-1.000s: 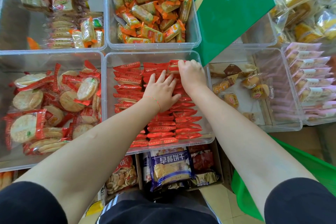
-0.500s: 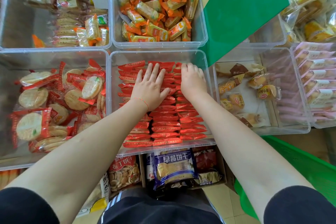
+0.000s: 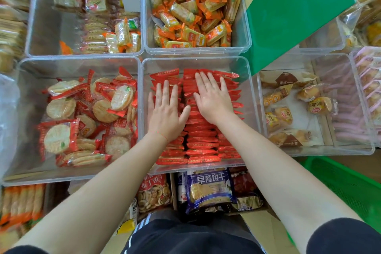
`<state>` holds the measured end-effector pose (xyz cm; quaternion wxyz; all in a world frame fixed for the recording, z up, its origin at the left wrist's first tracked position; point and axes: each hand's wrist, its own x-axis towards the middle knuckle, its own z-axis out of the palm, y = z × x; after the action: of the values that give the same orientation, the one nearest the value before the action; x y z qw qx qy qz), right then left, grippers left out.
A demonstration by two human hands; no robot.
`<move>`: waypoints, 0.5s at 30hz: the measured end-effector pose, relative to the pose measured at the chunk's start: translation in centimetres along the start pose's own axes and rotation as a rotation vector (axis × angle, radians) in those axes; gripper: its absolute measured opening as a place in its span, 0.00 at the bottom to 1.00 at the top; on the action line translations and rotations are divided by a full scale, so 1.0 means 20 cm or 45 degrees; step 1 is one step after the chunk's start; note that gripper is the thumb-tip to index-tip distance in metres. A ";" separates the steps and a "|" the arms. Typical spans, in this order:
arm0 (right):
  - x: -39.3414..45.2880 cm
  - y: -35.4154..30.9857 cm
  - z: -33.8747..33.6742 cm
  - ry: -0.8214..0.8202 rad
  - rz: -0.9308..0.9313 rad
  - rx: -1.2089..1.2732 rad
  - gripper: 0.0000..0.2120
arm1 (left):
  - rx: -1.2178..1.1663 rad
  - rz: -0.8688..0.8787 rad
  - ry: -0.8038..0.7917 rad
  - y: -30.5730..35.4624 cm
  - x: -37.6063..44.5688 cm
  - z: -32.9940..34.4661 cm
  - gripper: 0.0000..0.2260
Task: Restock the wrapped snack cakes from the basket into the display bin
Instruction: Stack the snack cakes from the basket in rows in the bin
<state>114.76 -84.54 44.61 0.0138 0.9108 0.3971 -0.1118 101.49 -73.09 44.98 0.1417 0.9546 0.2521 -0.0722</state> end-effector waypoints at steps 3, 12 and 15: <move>-0.04 -0.10 0.03 0.151 -0.005 0.076 0.28 | 0.039 -0.024 -0.051 0.01 0.04 0.03 0.33; -0.09 -0.10 -0.07 0.094 -0.003 0.015 0.22 | 0.305 -0.005 -0.068 0.04 0.10 -0.15 0.26; -0.03 -0.14 -0.18 0.339 -0.019 0.030 0.12 | 0.358 0.067 -0.011 0.03 0.04 -0.20 0.22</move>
<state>113.04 -82.57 48.41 -0.0507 0.9147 0.4009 0.0054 102.80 -71.91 48.80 0.0093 0.9709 0.2138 -0.1071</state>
